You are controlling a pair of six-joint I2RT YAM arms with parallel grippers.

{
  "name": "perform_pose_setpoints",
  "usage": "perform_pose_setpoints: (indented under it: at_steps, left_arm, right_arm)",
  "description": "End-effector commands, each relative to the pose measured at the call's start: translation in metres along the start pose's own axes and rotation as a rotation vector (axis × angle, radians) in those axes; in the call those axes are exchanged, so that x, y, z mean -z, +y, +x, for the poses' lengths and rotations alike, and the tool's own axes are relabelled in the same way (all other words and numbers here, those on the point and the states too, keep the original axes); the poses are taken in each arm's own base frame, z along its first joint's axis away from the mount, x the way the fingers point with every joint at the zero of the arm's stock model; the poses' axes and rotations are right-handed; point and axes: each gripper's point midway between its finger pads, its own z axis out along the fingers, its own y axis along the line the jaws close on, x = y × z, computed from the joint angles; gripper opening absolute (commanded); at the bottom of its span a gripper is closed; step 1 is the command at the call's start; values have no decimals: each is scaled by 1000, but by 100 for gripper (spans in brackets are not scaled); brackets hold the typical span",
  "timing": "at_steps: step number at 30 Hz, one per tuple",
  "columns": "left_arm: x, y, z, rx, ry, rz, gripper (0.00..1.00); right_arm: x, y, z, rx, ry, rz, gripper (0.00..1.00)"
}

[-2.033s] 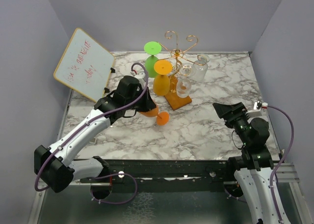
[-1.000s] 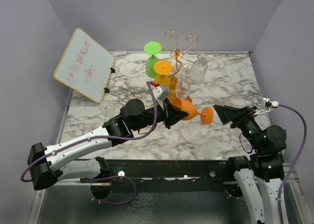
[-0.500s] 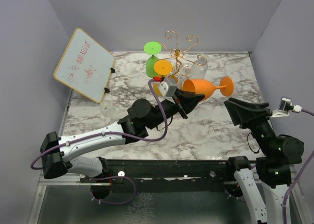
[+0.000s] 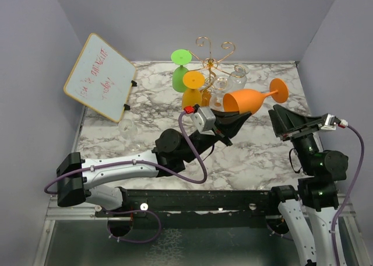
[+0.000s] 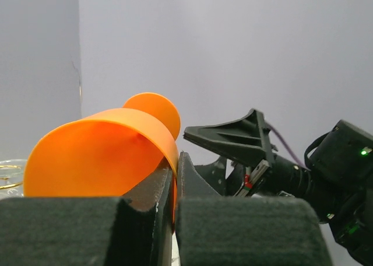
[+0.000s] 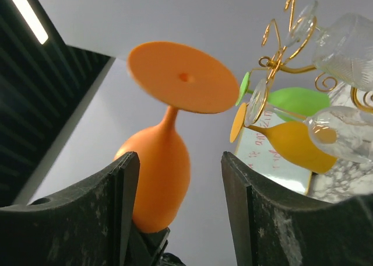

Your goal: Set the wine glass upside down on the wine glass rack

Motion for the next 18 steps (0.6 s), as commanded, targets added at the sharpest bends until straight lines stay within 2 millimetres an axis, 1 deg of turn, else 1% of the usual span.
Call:
perform_pose_setpoints:
  at_steps: [1, 4, 7, 11, 15, 18]
  left_arm:
    - [0, -1, -7, -56, -64, -2, 0]
    - [-1, -2, -2, -58, -59, 4, 0]
    - [-2, -2, 1, -62, -57, 3, 0]
    - [-2, -4, 2, -54, -55, 12, 0]
    - [-2, -10, 9, -36, -44, 39, 0]
    - [-3, -14, 14, -8, -34, 48, 0]
  right_arm:
    - [-8, 0, -17, -273, -93, -43, 63]
    - [-14, 5, -18, -301, -86, -96, 62]
    - [-18, 16, -14, -254, -54, -132, 62]
    - [-18, 29, -13, -206, -34, -180, 65]
    - [-19, 33, -18, -214, -60, -199, 56]
    - [-23, 30, -17, -231, -52, -189, 50]
